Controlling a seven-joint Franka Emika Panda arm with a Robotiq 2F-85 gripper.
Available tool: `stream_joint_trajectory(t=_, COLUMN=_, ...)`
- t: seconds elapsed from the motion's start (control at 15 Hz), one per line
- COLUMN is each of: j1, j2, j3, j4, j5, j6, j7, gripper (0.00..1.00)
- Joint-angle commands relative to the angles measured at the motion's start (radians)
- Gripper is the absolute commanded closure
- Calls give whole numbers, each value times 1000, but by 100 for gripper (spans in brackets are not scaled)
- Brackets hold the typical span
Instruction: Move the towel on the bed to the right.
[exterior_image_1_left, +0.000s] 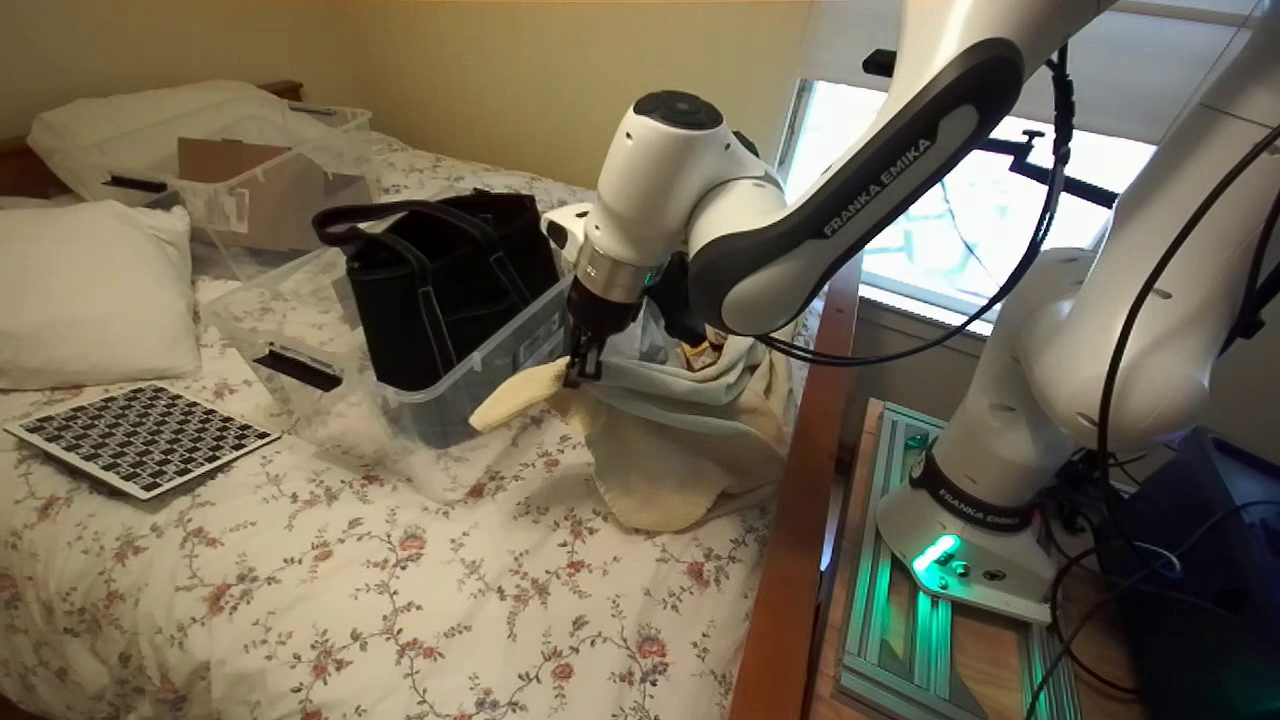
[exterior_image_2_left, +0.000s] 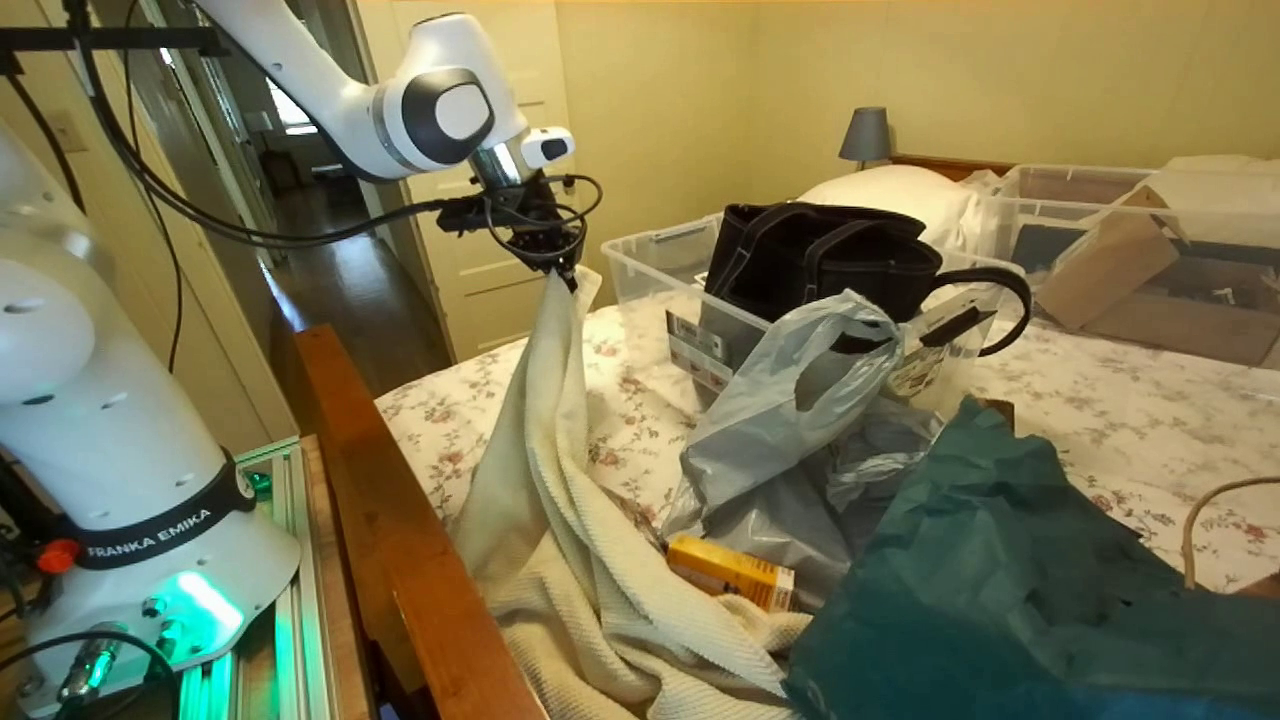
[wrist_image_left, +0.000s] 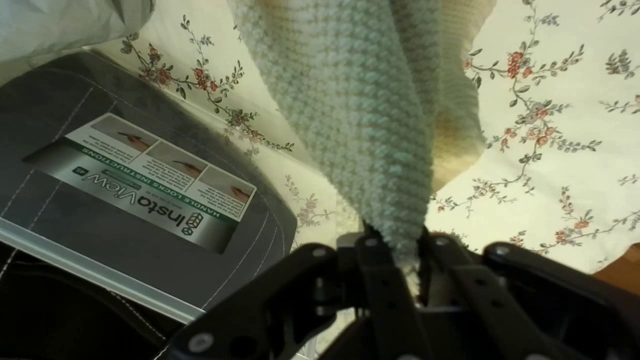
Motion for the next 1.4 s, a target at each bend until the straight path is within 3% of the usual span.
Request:
stream_joint_trajectory(t=0.0, j1=-3, j2=-1, j3=3, j4=0, j5=4, j6=-2, j7=-4, gripper=97)
stream_joint_trajectory(t=0.4, j1=-37, j2=-89, j3=15, j4=24, j5=-53, j6=4, j7=123, gripper=97)
stream_joint_trajectory(t=0.73, j1=-67, j2=-134, j3=29, j4=66, j5=-58, j6=96, j7=258, gripper=97)
stream_joint_trajectory(t=1.33, j1=-213, j2=-207, j3=129, j4=180, j5=-226, j6=118, j7=485, gripper=97)
